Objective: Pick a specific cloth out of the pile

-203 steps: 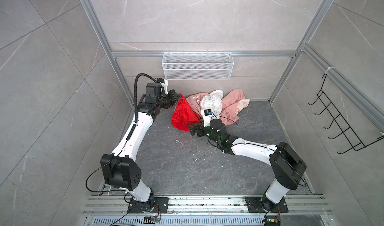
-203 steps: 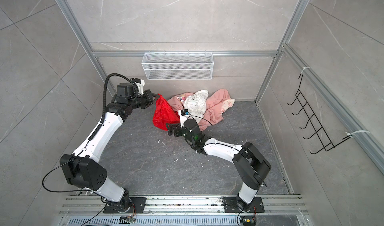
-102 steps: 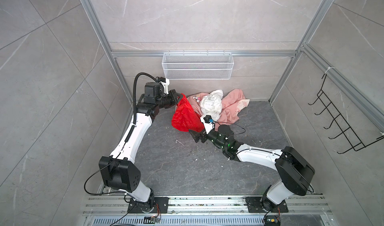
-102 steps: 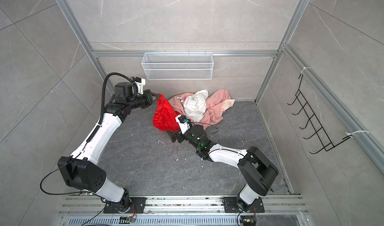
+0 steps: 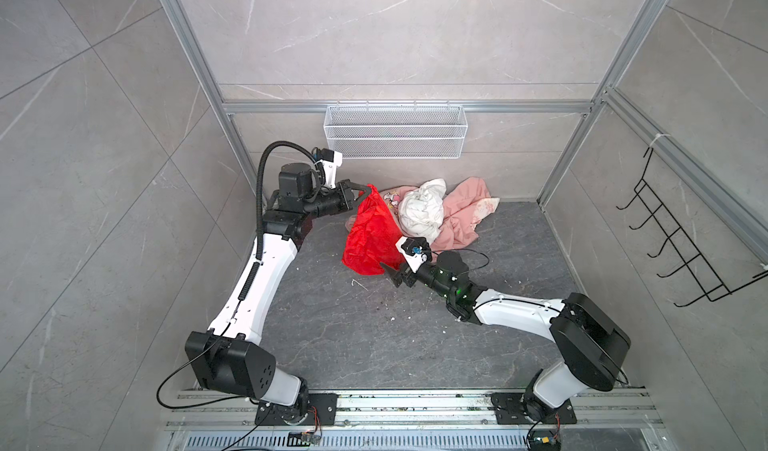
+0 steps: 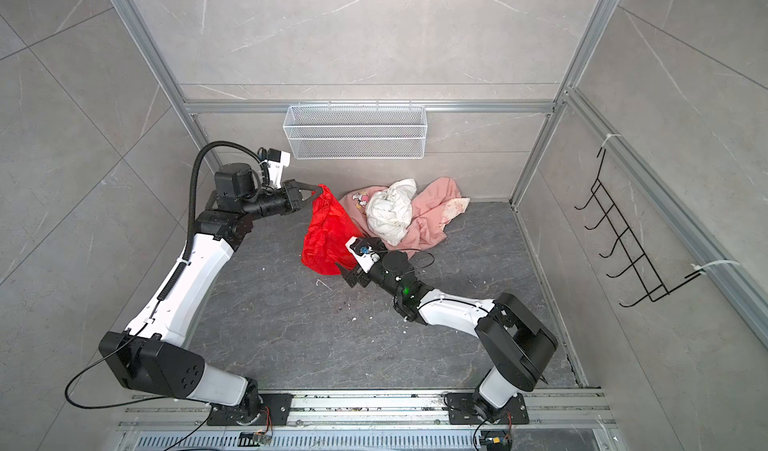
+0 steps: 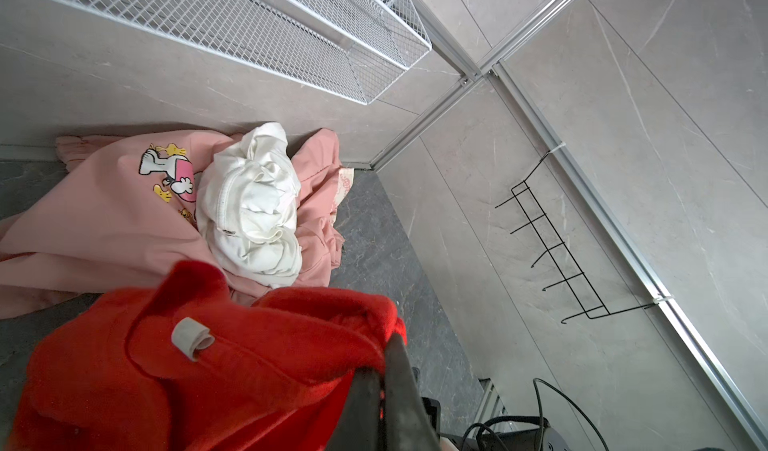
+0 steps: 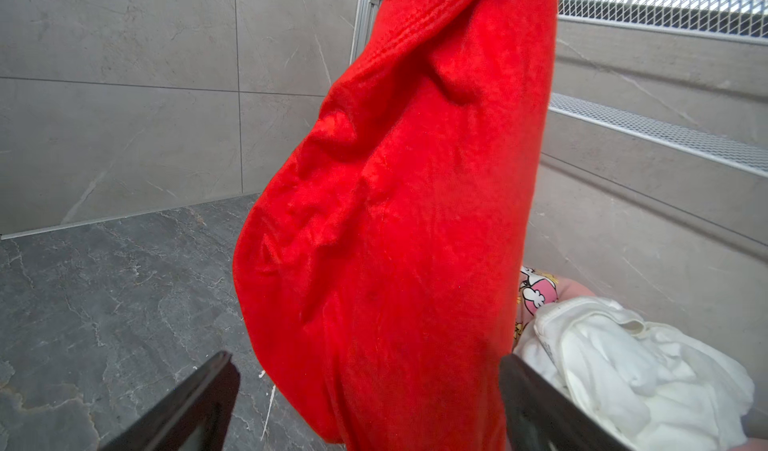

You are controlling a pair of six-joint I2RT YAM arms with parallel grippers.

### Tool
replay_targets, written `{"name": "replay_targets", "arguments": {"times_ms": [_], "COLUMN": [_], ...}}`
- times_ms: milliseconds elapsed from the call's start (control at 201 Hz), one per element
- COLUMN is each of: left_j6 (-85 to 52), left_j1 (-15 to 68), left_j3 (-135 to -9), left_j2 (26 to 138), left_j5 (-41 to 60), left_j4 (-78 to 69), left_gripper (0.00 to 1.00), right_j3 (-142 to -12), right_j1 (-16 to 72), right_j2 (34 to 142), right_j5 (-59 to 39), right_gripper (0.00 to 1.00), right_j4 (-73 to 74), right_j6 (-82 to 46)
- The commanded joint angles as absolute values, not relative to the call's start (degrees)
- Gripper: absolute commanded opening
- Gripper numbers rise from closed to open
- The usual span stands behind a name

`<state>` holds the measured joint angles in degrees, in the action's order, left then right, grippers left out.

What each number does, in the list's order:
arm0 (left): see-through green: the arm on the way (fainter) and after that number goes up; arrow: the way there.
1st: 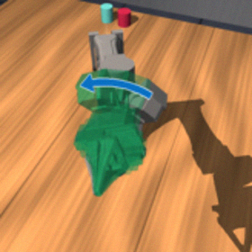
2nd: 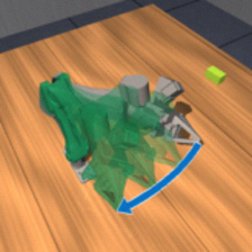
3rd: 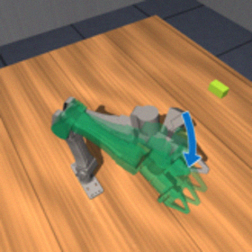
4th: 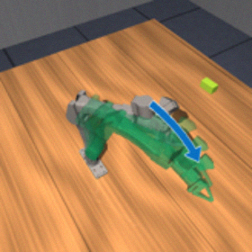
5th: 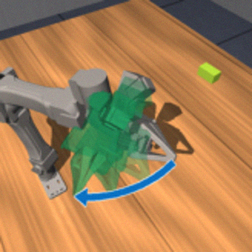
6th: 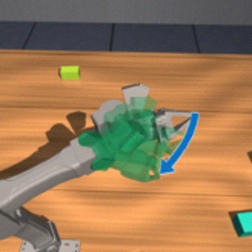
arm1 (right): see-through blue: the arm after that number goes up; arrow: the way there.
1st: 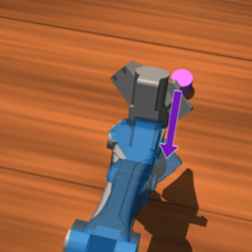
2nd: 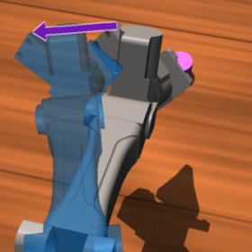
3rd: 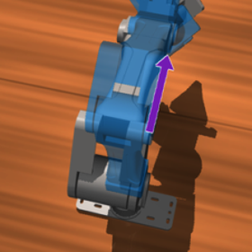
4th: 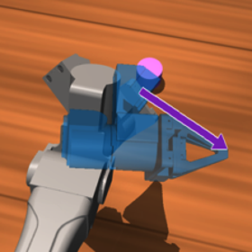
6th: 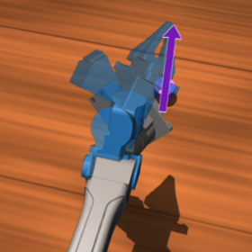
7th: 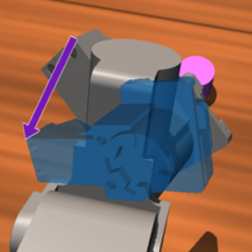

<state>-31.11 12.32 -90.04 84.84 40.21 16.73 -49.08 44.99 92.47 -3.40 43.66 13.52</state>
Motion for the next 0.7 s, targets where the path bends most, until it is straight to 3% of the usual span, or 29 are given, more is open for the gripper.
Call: {"name": "replay_targets", "arguments": {"times_ms": [0, 468, 692], "left_j6": [-29.2, -27.4, -27.4], "left_j1": [12.3, 12.7, 13.3], "left_j3": [-90.0, -89.6, -89.2], "left_j2": [82.0, 79.2, 78.8], "left_j5": [44.5, 47.2, 47.6], "left_j4": [12.3, 11.8, 11.0], "left_gripper": [0.0, 0.0, 0.0], "right_j3": [-48.9, -49.1, -49.9], "right_j1": [45.3, 45.3, 43.8], "right_j2": [91.5, 89.7, 94.2], "right_j5": [-2.5, -2.6, 0.9], "right_gripper": [1.0, 1.0, 1.0], "right_j4": [45.8, 44.3, 48.1], "right_j6": [15.5, 16.0, 14.9]}}
